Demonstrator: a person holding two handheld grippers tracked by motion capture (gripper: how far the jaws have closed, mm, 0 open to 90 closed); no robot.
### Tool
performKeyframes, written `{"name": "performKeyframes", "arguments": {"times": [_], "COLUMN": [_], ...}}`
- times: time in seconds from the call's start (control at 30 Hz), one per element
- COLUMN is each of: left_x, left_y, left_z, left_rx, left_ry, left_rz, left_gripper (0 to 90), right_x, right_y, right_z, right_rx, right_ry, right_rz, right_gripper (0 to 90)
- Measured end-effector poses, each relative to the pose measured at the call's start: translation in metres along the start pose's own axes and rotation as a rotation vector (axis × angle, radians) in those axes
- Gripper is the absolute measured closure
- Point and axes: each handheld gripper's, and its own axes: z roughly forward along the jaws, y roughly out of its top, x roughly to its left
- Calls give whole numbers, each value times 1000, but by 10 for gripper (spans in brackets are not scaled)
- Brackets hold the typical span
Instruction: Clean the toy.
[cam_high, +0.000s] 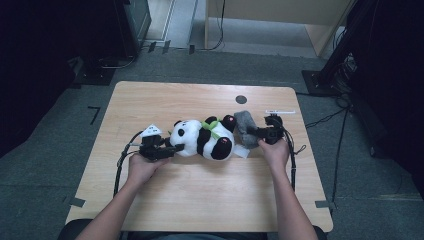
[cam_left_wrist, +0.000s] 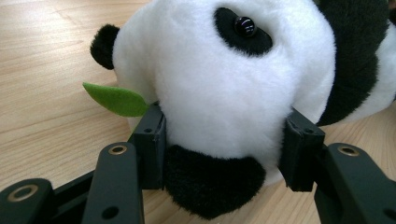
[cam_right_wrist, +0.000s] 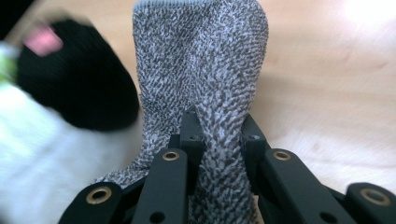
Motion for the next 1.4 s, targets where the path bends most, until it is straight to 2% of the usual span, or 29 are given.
{"name": "performKeyframes", "arguments": {"times": [0.17, 0.3, 0.33, 0.37, 0.4, 0.5, 0.6, 0.63, 0.67, 0.73, 0.8, 0.97, 1.13, 1.27, 1.4], "left_x": [0, 0, 0, 0, 0, -1, -2, -3, -4, -6, -6, -5, -5, -4, -4], "left_y": [0, 0, 0, 0, 0, 0, -1, -2, -2, -2, -2, -3, -3, -2, 0], "left_z": [0, 1, 1, 1, 1, 1, 1, 1, 1, 1, 1, 1, 1, 1, 2], "left_rx": [-1, -3, -4, -4, -2, 1, 8, 22, 24, 23, 23, 24, 22, 18, 19], "left_ry": [0, 1, 1, 1, 1, 7, 13, 20, 25, 30, 30, 25, 23, 17, 13], "left_rz": [-2, -2, -2, -2, 2, 10, 21, 22, 18, 14, 8, 1, -11, -31, -49], "left_gripper": [449, 449, 449, 449, 449, 449, 450, 453, 457, 467, 473, 477, 476, 477, 477], "right_x": [13, 36, 42, 42, 56, 74, 84, 85, 83, 77, 74, 65, 57, 50, 39], "right_y": [10, 19, 20, 20, 21, 20, 15, 13, 11, 7, 3, -8, -20, -24, -28], "right_z": [-32, -42, -40, -40, -33, -16, 1, 5, 6, 6, 4, -1, -3, -3, 0], "right_rx": [-163, -215, -211, -211, -189, -134, -45, -22, -17, -19, -20, -20, -34, -18, 7], "right_ry": [83, 167, 183, 183, 214, 254, 247, 227, 227, 224, 204, 181, 178, 152, 145], "right_rz": [-13, -69, -87, -87, -131, -200, -266, -274, -268, -244, -256, -242, -199, -184, -137], "right_gripper": [781, 780, 780, 780, 779, 777, 776, 777, 777, 779, 780, 781, 782, 784, 785]}}
